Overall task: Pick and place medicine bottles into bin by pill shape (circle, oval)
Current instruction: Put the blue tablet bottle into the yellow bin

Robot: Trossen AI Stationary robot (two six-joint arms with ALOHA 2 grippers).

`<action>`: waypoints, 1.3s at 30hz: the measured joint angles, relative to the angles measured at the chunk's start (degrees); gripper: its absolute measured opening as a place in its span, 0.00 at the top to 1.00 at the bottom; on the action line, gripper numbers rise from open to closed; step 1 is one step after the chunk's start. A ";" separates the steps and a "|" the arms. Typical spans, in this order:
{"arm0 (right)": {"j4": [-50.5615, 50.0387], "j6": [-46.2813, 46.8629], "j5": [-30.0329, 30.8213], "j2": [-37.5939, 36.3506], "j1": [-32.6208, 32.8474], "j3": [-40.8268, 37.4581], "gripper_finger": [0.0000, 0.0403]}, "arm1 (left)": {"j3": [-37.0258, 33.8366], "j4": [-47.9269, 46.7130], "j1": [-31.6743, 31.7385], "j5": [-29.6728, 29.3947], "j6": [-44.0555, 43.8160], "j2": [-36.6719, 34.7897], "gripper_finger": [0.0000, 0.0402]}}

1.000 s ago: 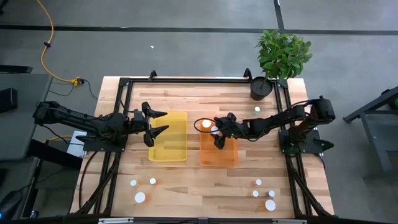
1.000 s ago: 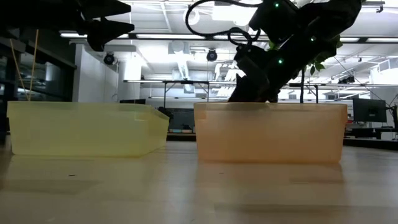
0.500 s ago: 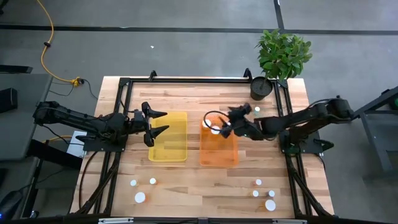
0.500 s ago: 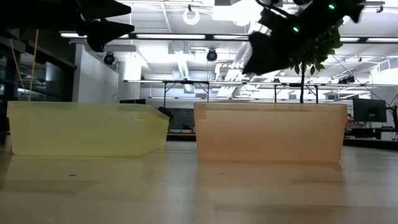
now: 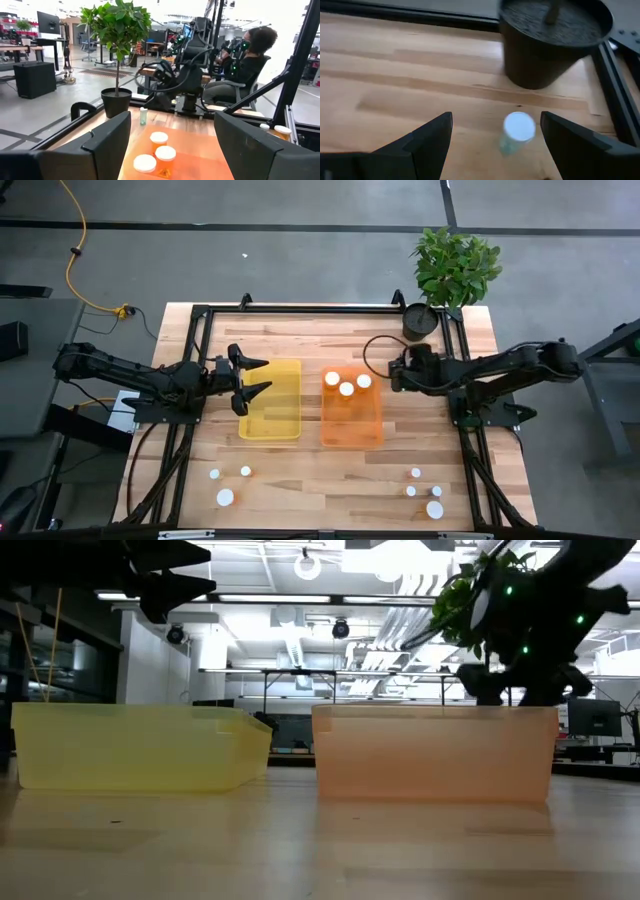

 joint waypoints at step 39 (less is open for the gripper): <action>8.49 -7.89 -9.57 4.80 -12.93 -2.31 0.64 | 0.00 -0.62 -0.01 -3.29 0.03 0.00 0.32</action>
